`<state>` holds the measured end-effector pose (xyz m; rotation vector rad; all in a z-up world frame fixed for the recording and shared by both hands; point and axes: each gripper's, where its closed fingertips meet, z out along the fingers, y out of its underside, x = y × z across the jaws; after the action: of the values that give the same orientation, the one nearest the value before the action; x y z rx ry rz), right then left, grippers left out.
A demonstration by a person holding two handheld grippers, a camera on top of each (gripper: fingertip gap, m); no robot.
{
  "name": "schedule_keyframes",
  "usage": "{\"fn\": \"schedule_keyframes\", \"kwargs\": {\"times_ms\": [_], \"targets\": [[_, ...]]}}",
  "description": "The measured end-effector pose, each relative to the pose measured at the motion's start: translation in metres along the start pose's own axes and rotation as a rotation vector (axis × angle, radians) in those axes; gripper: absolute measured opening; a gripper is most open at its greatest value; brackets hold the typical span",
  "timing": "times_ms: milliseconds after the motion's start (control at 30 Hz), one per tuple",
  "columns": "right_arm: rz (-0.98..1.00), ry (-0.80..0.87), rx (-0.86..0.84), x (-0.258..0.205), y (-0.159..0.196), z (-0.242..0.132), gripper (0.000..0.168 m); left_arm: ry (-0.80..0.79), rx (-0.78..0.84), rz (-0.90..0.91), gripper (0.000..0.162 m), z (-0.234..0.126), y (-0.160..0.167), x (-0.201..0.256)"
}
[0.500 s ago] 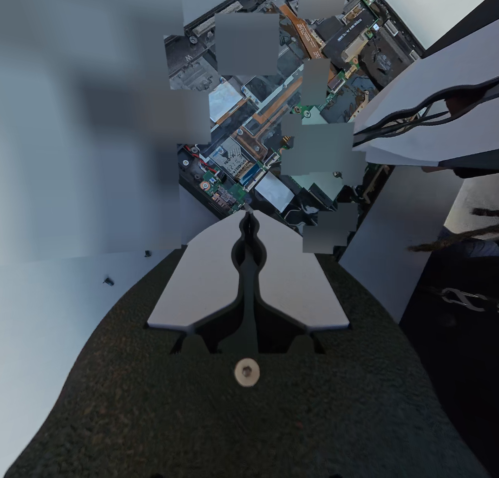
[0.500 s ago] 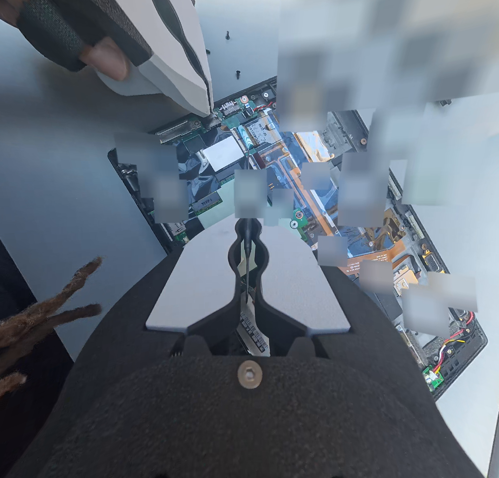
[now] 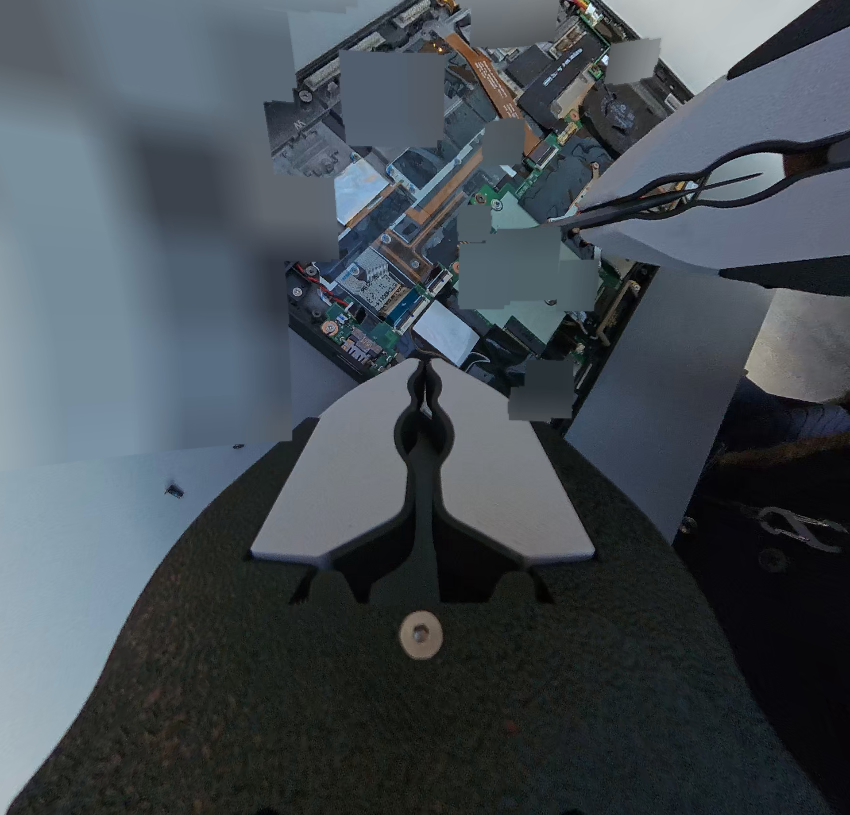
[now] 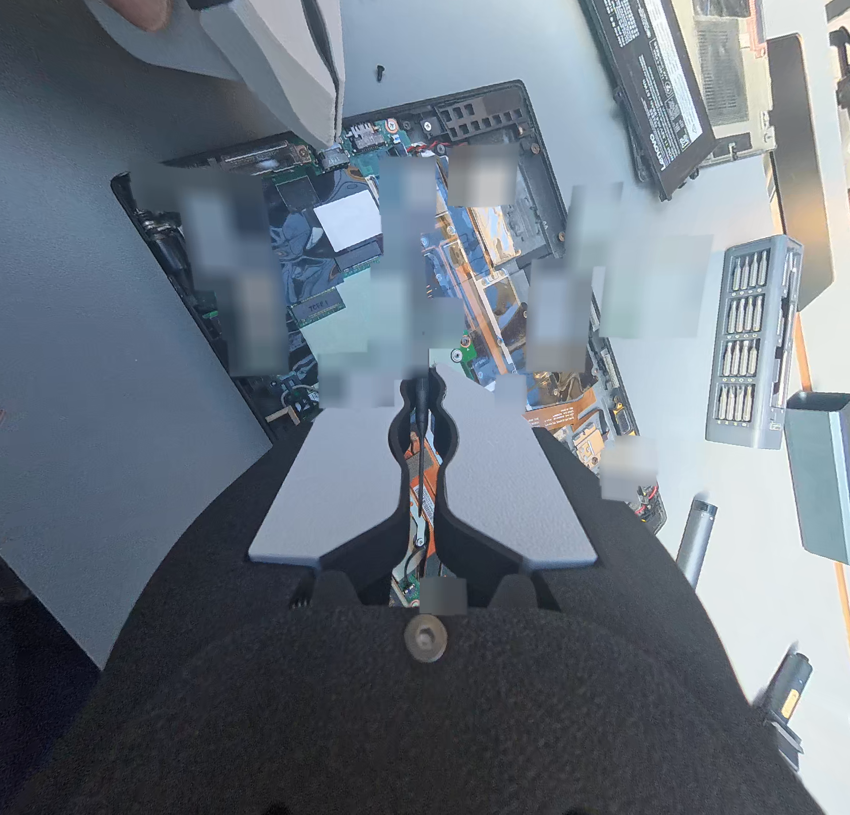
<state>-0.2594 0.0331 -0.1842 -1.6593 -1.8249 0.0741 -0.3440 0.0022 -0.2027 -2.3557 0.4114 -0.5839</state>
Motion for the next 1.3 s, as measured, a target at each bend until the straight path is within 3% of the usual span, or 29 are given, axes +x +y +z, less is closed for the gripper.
{"fn": "schedule_keyframes", "kwargs": {"times_ms": [400,533,600,767,900,1100,1200,1300], "targets": [[0.006,-0.025,0.059,-0.023,-0.013,-0.014,0.004,0.046,0.064,0.032,0.003,-0.009,-0.014,0.021],[0.019,-0.005,0.113,-0.023,-0.019,-0.023,0.004,0.080,0.047,-0.042,0.034,-0.012,-0.012,0.022],[0.019,0.003,0.132,-0.025,-0.023,-0.026,0.004,0.087,0.039,-0.078,0.040,-0.013,-0.011,0.020],[0.052,0.016,0.176,-0.030,-0.030,-0.026,0.004,0.195,0.082,-0.199,0.023,-0.019,-0.023,0.032],[0.101,0.087,0.248,-0.024,-0.040,-0.030,0.004,0.330,0.146,-0.357,0.018,-0.026,-0.037,0.042],[0.181,0.129,0.300,-0.023,-0.041,-0.029,0.004,0.378,0.219,-0.549,0.041,-0.029,-0.049,0.034],[0.205,0.164,0.341,-0.020,-0.044,-0.031,0.004,0.394,0.224,-0.593,0.040,-0.028,-0.052,0.037],[0.191,0.244,0.379,-0.013,-0.046,-0.035,0.004,0.432,0.265,-0.641,0.028,-0.029,-0.061,0.042]]}}
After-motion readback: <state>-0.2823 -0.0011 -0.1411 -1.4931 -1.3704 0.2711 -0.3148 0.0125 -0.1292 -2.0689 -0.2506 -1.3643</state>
